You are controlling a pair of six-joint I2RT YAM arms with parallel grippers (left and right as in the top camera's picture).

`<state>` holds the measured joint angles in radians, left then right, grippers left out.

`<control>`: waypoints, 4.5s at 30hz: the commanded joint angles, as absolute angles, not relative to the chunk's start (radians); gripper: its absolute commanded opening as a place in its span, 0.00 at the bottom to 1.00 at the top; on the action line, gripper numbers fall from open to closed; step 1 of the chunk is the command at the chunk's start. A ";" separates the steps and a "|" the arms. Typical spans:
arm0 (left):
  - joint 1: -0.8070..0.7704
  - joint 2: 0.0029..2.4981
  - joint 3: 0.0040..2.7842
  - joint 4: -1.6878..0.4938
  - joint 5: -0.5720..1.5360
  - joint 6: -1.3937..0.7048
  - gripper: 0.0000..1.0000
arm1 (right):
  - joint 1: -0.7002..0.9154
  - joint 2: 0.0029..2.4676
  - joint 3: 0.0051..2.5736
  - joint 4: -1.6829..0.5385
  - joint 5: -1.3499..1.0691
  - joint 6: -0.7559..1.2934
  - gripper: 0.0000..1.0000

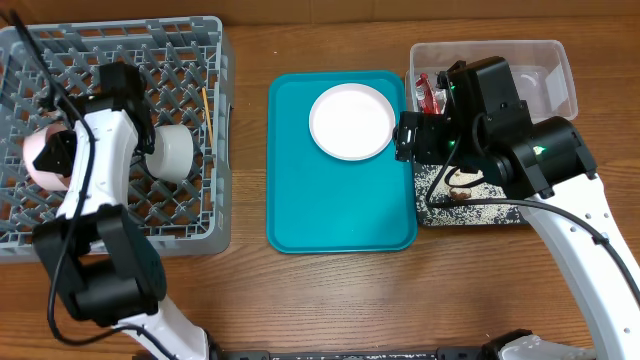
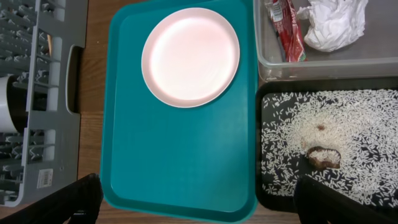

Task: Sort waste into correct bins and load items into the dishwasher
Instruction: 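Place the pink bowl tilted into the left side of the rack, then grasp the white plate on the tray with the left gripper and lift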

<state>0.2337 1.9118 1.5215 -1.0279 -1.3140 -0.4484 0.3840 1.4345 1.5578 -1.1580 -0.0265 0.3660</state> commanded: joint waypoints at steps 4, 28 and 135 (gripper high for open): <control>0.235 1.960 1.513 -0.850 -1.335 -0.293 0.04 | 0.380 1.433 1.571 -1.149 -0.028 0.367 1.00; 0.209 1.979 1.512 -0.698 -1.216 -0.100 0.04 | 0.380 1.433 1.571 -1.135 -0.028 0.368 1.00; -0.326 1.738 1.907 -1.114 -0.668 -0.295 0.04 | 0.380 1.433 1.571 -1.163 -0.029 0.368 1.00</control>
